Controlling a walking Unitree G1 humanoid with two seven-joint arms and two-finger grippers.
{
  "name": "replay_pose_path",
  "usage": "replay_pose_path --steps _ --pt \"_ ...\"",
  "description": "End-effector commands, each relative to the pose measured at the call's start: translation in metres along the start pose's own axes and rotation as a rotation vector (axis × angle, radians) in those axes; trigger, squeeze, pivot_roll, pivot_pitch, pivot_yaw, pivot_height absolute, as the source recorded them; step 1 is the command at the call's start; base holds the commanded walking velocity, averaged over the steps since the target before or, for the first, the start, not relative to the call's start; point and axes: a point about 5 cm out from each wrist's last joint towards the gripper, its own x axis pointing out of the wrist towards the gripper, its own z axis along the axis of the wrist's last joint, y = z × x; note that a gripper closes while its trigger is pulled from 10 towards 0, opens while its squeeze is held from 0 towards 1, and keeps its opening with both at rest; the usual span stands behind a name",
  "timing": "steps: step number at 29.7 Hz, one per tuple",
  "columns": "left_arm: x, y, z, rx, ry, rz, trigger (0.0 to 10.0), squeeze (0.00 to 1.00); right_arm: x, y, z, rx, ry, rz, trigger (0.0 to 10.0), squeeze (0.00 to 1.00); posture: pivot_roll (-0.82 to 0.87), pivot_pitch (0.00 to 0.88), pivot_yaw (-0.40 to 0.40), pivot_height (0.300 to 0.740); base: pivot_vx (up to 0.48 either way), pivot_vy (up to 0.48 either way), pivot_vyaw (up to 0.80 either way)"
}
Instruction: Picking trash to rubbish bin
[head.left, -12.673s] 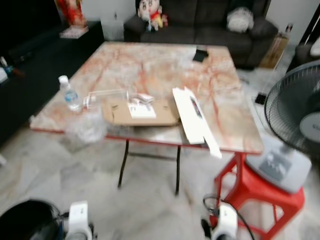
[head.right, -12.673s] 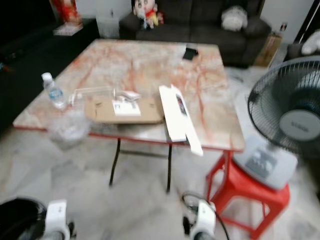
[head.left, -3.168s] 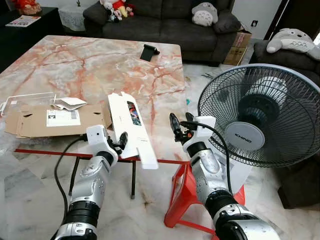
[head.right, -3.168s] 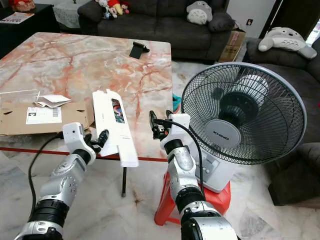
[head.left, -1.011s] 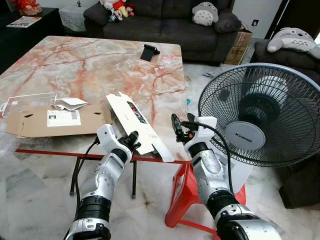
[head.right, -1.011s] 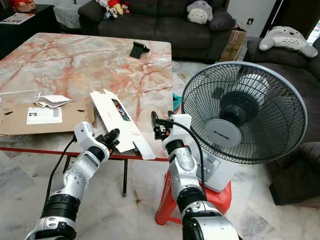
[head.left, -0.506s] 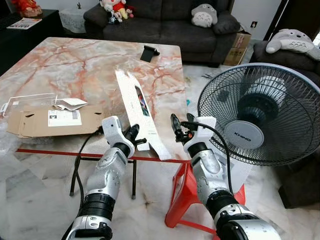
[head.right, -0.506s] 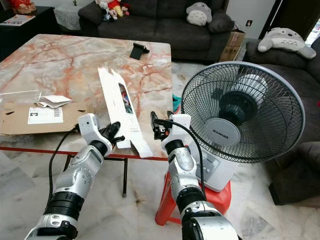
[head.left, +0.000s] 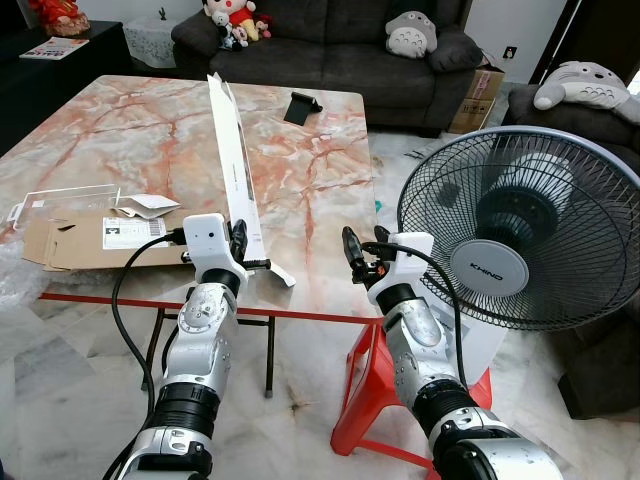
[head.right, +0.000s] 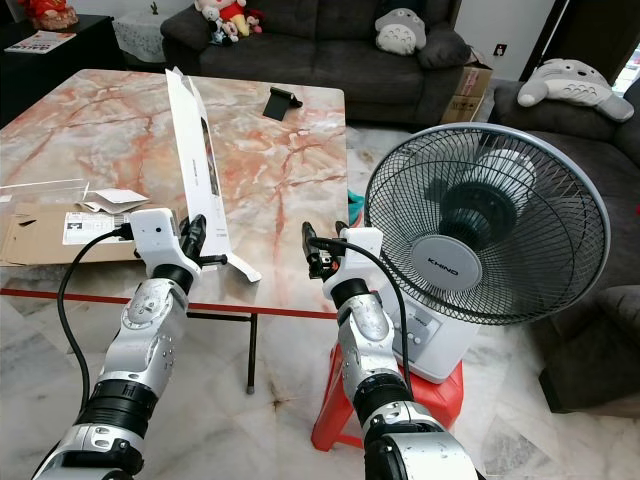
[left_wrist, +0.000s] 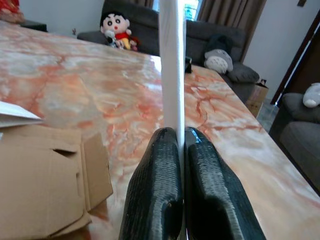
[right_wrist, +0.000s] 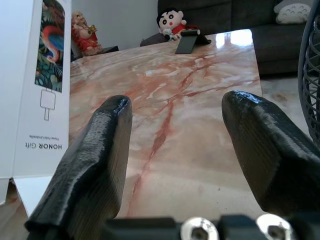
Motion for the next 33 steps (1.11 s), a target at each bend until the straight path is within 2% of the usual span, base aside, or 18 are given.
replay_pose_path --steps 1,3,4,5,6,10,16,33 --pt "0.003 -0.006 0.004 0.022 -0.031 -0.001 0.0 0.00 0.000 -0.002 0.002 0.001 -0.010 -0.006 10.0 0.00 0.06 0.014 -0.050 0.740 0.000 0.000 0.00" --pt "0.004 -0.005 0.005 0.027 -0.037 0.004 0.0 0.00 0.000 -0.002 0.003 0.000 -0.011 -0.007 10.0 0.00 0.06 0.014 -0.050 0.740 0.000 0.000 0.00" --pt "0.005 -0.005 0.007 0.038 -0.052 0.013 1.5 0.00 0.001 -0.003 0.003 -0.001 -0.013 -0.008 10.0 0.00 0.06 0.015 -0.051 0.740 0.000 0.000 0.00" --pt "0.005 -0.004 0.009 0.055 -0.067 0.020 8.8 0.00 0.001 -0.003 0.004 -0.001 -0.019 -0.011 10.0 0.00 0.06 0.015 -0.051 0.740 0.000 0.000 0.00" --pt "0.005 -0.004 0.010 0.067 -0.076 0.020 10.0 0.00 0.001 -0.003 0.005 -0.002 -0.023 -0.010 10.0 0.00 0.06 0.015 -0.051 0.740 0.000 0.000 0.00" --pt "0.004 -0.001 0.010 0.172 -0.094 0.029 10.0 0.00 0.003 -0.001 0.009 0.009 -0.056 -0.005 10.0 0.00 0.06 0.013 -0.050 0.740 0.000 0.000 0.00" --pt "0.005 -0.003 0.012 0.226 -0.121 0.020 10.0 0.00 0.006 0.001 0.017 -0.004 -0.095 0.006 10.0 0.00 0.06 0.014 -0.051 0.740 0.000 0.000 0.00" --pt "0.007 -0.006 0.014 0.234 -0.148 0.008 10.0 0.00 0.005 0.000 0.015 -0.014 -0.085 0.009 10.0 0.00 0.06 0.009 -0.054 0.740 0.000 0.000 0.00"
